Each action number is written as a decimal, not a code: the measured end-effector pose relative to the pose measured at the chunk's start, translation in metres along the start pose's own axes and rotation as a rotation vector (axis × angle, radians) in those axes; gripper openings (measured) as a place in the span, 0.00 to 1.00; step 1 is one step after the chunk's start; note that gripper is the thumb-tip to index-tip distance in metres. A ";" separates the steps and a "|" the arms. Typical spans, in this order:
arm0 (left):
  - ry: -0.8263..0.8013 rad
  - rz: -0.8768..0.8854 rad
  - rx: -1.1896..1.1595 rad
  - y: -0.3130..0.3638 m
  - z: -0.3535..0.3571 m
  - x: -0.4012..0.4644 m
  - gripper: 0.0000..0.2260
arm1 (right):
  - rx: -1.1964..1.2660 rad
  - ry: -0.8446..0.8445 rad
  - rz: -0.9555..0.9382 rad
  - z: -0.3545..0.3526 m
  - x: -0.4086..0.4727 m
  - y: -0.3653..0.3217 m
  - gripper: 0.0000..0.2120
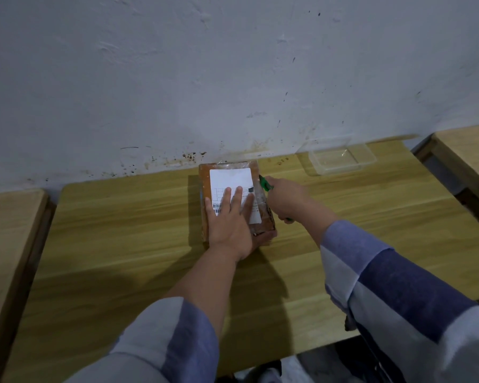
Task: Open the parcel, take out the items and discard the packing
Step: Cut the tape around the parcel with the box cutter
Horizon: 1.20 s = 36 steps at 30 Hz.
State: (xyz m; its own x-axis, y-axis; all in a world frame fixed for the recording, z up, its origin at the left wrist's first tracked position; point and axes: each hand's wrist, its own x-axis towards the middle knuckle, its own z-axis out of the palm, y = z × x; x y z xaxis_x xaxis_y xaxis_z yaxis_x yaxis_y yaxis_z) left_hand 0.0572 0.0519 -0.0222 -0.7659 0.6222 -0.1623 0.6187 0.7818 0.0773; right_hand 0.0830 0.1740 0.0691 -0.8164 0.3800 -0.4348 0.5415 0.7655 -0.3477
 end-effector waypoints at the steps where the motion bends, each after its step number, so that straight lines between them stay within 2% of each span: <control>1: 0.002 -0.001 0.004 0.001 0.000 -0.001 0.49 | 0.004 -0.003 0.005 0.000 -0.002 0.000 0.26; 5: 0.010 0.002 0.000 0.002 0.001 -0.003 0.51 | 0.002 0.004 0.028 0.002 -0.009 0.000 0.31; 15: -0.021 -0.002 -0.003 0.002 -0.002 -0.003 0.51 | 0.038 0.042 0.016 0.015 -0.023 0.006 0.30; 21: -0.029 0.009 0.013 0.000 -0.003 -0.005 0.46 | 0.144 0.034 0.063 0.016 -0.027 0.007 0.29; 26: -0.029 0.011 0.001 -0.001 -0.006 -0.006 0.45 | 0.056 0.065 0.023 0.023 -0.040 0.009 0.29; 30: -0.062 0.020 0.041 0.001 -0.009 -0.009 0.40 | 0.093 0.064 0.082 0.024 -0.046 0.010 0.30; 36: -0.074 0.028 0.072 0.001 -0.015 -0.011 0.40 | 0.082 0.050 0.082 0.029 -0.051 0.013 0.30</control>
State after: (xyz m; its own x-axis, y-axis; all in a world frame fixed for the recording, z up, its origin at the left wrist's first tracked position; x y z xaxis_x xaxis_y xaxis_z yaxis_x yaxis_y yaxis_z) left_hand 0.0639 0.0469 -0.0053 -0.7343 0.6372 -0.2338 0.6531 0.7572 0.0124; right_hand 0.1373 0.1494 0.0633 -0.7765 0.4671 -0.4230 0.6199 0.6866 -0.3799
